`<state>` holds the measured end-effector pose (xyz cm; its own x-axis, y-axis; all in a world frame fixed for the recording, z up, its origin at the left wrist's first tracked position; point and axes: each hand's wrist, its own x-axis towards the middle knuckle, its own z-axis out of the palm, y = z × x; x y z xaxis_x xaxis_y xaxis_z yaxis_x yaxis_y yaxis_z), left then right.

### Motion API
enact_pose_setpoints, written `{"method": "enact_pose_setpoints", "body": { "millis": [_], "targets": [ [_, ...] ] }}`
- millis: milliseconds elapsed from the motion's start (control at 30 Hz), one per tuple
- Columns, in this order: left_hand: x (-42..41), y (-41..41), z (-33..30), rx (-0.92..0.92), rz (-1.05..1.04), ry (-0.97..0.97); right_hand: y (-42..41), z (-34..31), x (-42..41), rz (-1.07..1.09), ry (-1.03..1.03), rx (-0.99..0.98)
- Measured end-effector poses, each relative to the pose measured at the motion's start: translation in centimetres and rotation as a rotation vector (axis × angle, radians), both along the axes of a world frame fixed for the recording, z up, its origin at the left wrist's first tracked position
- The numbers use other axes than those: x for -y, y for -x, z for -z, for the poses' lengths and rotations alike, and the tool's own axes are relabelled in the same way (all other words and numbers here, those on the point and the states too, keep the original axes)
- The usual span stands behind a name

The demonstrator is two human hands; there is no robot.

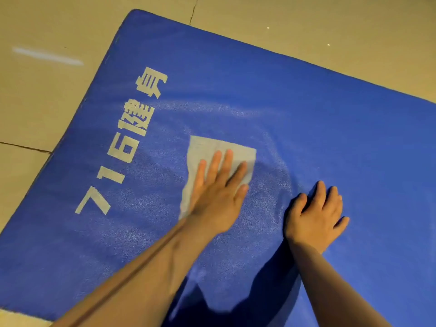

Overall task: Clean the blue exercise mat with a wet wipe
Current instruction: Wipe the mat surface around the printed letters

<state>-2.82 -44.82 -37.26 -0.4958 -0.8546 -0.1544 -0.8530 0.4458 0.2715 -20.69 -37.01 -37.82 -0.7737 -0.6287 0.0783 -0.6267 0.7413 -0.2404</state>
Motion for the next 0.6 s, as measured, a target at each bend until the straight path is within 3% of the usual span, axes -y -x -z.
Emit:
{"method": "enact_pose_setpoints", "body": {
  "millis": [133,233,367,500,600],
  "targets": [
    [-4.5,2.6,0.1,0.035,0.413,0.039,0.0,0.1,-0.1,0.004,-0.008,0.012],
    [-1.2,-0.3,1.0,-0.017,0.436,0.075,0.0,0.1,0.0,-0.006,-0.040,0.023],
    [8.1,-8.2,1.5,-0.016,0.017,0.127,-0.8,-1.0,1.9,0.001,-0.091,0.130],
    [15.1,-17.1,0.4,0.039,-0.431,-0.002,-4.6,-2.6,10.2,-0.140,0.085,0.360],
    [16.1,-19.4,0.1,0.063,-0.541,-0.023,-7.2,-1.7,15.9,-0.031,0.067,0.386]
  ]
}}
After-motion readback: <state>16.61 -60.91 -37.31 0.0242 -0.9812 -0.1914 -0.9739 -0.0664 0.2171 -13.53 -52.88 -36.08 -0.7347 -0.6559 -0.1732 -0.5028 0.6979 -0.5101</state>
